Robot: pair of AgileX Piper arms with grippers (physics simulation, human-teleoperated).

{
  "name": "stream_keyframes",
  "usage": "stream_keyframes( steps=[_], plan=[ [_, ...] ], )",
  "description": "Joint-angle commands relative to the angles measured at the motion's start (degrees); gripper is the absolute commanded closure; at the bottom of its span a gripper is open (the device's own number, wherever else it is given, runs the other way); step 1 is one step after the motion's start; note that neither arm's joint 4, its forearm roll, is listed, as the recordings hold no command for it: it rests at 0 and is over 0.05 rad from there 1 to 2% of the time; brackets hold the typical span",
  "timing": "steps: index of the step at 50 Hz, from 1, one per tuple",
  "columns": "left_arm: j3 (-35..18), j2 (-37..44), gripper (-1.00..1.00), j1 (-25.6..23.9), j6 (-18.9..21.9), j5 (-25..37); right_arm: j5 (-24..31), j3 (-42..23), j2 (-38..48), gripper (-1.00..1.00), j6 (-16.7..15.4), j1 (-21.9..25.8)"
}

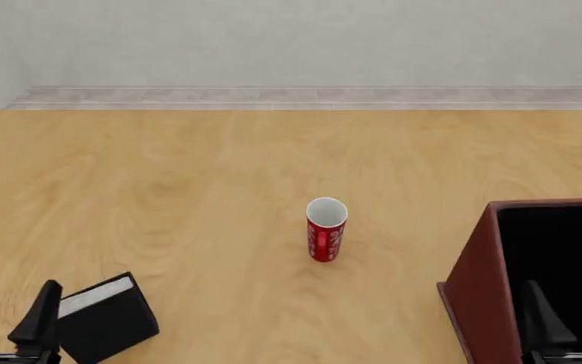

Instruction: Pick up the book and place it in the left compartment of the caddy.

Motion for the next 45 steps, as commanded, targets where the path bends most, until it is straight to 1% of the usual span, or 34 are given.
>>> stream_keyframes(
  steps=[1,13,20,22,30,40,42,45],
  plan=[
    [-0.1,0.3,-1.00,0.0,0.0,-0.1,-0.1,-0.1,0.3,-1.00,-0.1,0.0],
    [-0.1,0.3,-1.00,0.0,0.0,-0.1,0.2,-0.5,0.0,-1.00,-0.4,0.2],
    [-0.1,0.3,-1.00,0.0,0.0,-0.1,0.5,-1.2,-0.1,-1.00,0.2,0.3],
    [-0.1,0.3,-1.00,0.0,0.0,-0.1,0.1,-1.5,0.0,-1.00,0.0,1.2],
    [-0.1,0.3,-1.00,0.0,0.0,-0.1,1.2,-2.8,0.2,-1.00,-0.1,1.9],
    [-0.1,0.3,-1.00,0.0,0.0,-0.1,4.3,-6.8,0.3,-1.00,-1.7,5.3],
    [-0.1,0.3,-1.00,0.0,0.0,-0.1,4.6,-7.1,0.4,-1.00,-1.6,5.5],
    [-0.1,0.3,-1.00,0.0,0.0,-0.1,5.6,-8.6,0.6,-1.00,-2.0,7.1]
  ],
)
